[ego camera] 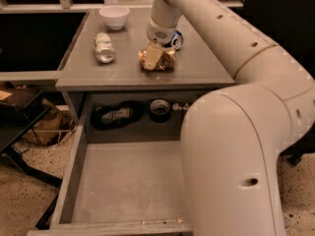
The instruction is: Pick orange can from top drawer and place on counter
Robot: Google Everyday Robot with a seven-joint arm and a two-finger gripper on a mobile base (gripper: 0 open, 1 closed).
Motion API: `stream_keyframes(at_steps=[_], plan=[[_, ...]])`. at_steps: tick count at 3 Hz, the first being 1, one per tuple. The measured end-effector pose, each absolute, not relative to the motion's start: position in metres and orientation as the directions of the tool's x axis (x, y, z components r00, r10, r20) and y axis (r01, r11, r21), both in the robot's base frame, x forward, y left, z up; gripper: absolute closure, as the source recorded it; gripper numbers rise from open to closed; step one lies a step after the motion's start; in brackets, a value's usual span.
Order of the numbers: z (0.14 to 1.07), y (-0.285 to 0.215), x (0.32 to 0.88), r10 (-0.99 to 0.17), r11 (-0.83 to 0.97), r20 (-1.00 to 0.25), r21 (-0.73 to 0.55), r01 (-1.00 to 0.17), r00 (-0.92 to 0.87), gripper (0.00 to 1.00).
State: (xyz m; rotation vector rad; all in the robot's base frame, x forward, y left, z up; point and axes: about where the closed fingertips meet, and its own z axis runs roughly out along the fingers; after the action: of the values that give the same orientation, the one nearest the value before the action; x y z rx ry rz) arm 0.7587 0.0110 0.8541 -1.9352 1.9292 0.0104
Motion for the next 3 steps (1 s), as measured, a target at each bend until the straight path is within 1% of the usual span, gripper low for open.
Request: stream_keyframes(at_steps=[1,3], plan=[[0.8559,0.0110,0.7587,-0.957,0.038,-0.286,-0.277,-0.960,0.044,0.81],[0.8559,0.0110,0.7588,-0.957,0.038,-0.286,-0.276,-0.960,0.044,0.35]])
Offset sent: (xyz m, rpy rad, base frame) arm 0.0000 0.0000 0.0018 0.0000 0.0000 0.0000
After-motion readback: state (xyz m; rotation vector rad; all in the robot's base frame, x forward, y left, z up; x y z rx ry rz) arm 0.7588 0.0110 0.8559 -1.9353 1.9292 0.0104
